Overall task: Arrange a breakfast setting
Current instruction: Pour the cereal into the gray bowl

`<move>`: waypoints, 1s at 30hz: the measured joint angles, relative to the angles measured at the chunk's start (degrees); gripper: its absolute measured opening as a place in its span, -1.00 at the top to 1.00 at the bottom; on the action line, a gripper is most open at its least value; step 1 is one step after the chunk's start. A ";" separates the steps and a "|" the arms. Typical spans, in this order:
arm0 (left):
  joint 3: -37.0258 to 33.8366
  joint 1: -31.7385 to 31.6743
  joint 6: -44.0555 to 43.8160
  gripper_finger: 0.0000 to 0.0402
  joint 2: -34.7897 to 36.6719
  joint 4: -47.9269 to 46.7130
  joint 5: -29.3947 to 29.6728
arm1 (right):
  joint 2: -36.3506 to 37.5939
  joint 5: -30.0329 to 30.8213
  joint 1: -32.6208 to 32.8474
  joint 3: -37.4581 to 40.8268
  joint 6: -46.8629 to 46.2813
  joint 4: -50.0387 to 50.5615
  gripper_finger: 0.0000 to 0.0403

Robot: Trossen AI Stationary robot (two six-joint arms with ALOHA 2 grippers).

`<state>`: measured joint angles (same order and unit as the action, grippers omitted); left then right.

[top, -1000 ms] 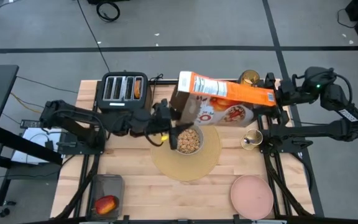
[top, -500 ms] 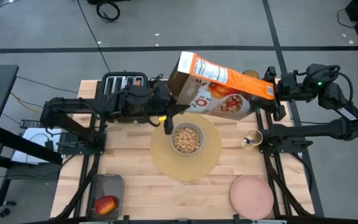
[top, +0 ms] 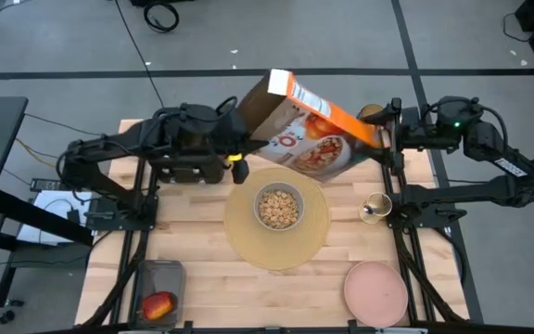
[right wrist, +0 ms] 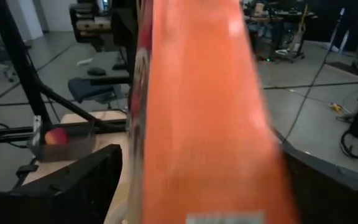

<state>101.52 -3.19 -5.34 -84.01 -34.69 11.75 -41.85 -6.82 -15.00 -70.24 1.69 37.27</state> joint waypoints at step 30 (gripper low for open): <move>0.70 -22.25 28.87 0.99 -14.36 -15.81 -10.06 | -8.60 -0.54 0.07 0.04 -4.69 -2.17 -0.96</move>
<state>102.21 -25.43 23.53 -98.37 -50.50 1.68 -50.45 -7.37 -14.94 -70.19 -3.00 35.11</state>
